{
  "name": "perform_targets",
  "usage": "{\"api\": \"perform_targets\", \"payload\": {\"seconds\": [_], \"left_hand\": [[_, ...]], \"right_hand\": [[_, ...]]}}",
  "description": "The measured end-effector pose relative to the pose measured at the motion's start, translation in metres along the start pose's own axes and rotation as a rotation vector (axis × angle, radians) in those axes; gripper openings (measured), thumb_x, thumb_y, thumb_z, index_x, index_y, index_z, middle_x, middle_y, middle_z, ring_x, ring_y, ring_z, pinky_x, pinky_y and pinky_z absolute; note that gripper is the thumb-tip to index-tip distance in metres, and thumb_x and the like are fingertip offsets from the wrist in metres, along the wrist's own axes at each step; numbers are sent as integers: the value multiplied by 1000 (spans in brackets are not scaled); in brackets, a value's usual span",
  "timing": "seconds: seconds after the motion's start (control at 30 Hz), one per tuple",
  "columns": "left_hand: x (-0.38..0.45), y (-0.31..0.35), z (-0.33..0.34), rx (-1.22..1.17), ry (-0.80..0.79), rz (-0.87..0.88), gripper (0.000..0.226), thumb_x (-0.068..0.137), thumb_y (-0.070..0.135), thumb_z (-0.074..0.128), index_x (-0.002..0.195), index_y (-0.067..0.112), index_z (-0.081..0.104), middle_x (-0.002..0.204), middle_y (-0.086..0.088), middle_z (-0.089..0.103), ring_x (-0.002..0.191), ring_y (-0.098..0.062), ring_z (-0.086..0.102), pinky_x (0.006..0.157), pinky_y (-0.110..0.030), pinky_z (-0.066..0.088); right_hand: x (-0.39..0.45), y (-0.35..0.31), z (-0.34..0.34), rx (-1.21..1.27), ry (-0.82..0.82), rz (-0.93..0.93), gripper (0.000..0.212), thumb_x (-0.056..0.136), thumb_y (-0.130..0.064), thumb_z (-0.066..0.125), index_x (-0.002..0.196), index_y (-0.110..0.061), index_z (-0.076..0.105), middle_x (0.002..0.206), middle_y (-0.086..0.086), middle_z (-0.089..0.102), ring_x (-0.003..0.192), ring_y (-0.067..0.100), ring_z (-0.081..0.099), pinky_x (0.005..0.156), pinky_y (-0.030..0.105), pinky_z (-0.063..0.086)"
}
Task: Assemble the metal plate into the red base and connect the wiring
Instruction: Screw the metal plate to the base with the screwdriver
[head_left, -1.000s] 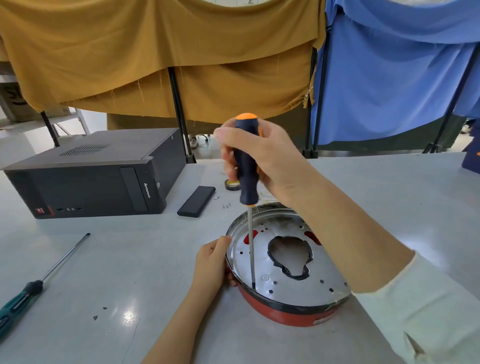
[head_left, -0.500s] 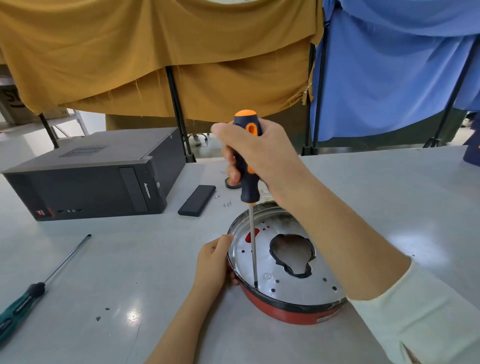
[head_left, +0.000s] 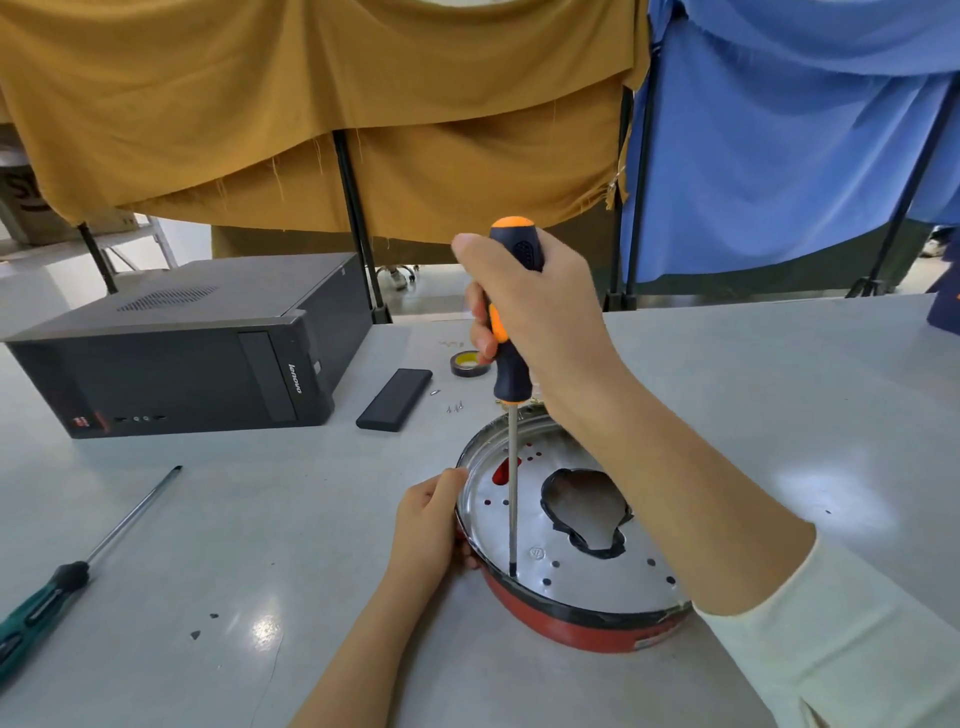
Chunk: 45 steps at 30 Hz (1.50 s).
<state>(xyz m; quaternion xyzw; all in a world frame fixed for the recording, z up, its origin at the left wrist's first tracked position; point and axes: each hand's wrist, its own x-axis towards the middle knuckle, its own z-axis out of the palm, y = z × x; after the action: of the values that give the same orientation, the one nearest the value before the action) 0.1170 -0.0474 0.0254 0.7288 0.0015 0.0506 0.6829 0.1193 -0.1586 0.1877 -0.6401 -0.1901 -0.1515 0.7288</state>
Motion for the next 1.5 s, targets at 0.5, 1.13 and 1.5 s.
{"api": "perform_targets", "payload": {"seconds": [0.5, 1.13, 1.5], "left_hand": [[0, 0, 1, 0, 19, -17, 54, 89, 8, 45, 40, 23, 31, 39, 6, 32, 31, -9, 31, 34, -12, 28], [1, -2, 0, -14, 12, -22, 45, 90, 9, 46, 47, 16, 34, 42, 2, 35, 33, -10, 33, 35, -12, 30], [3, -4, -1, -19, 12, -39, 42, 88, 10, 47, 49, 16, 34, 47, 1, 35, 38, -11, 31, 35, -12, 30]], "right_hand": [[-7, 4, 0, -21, 211, -72, 17, 85, -16, 56, 72, -18, 45, 62, 7, 44, 39, 14, 35, 37, 20, 35], [-2, -3, 4, -105, 18, -71, 12, 90, -18, 58, 80, -13, 54, 61, 8, 53, 46, 15, 49, 45, 23, 42], [5, -5, -3, 261, -314, 152, 29, 90, -11, 48, 63, -17, 41, 48, -2, 43, 34, 10, 33, 40, 18, 31]]}}
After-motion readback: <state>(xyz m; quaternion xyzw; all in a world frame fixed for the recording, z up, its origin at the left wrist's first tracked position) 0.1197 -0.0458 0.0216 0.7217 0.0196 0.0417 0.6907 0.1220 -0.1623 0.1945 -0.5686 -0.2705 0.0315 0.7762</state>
